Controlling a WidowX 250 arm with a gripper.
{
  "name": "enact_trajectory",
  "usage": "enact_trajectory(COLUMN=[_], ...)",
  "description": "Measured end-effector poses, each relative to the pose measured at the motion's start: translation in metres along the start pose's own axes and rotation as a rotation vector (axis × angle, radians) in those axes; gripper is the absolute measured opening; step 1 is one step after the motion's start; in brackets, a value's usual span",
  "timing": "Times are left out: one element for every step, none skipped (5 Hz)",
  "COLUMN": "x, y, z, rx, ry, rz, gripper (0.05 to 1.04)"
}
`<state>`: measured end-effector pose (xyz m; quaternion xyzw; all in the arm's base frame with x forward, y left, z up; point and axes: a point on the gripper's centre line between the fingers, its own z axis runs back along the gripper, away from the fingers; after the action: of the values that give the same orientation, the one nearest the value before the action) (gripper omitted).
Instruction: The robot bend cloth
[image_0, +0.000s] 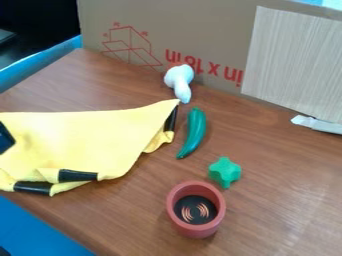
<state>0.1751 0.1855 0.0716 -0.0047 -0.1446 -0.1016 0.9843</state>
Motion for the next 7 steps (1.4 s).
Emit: enact_trajectory(x=[-0.013,-0.024,-0.028,-0.034,-0.042,-0.043,-0.041], y=[0.024,0.055,0.072,0.087,0.094,0.097,0.098], z=[0.007,0.008,0.005,0.003,-0.002,-0.007,-0.013], rx=[0.077,0.132,0.162,0.182,0.163,0.153,0.143], ry=[-0.058,-0.126,-0.181,-0.26,-0.36,-0.435,-0.464], rz=[0.109,0.217,0.289,0.375,0.437,0.48,0.499], gripper=[1.0,1.0,1.0,1.0,1.0,1.0,1.0])
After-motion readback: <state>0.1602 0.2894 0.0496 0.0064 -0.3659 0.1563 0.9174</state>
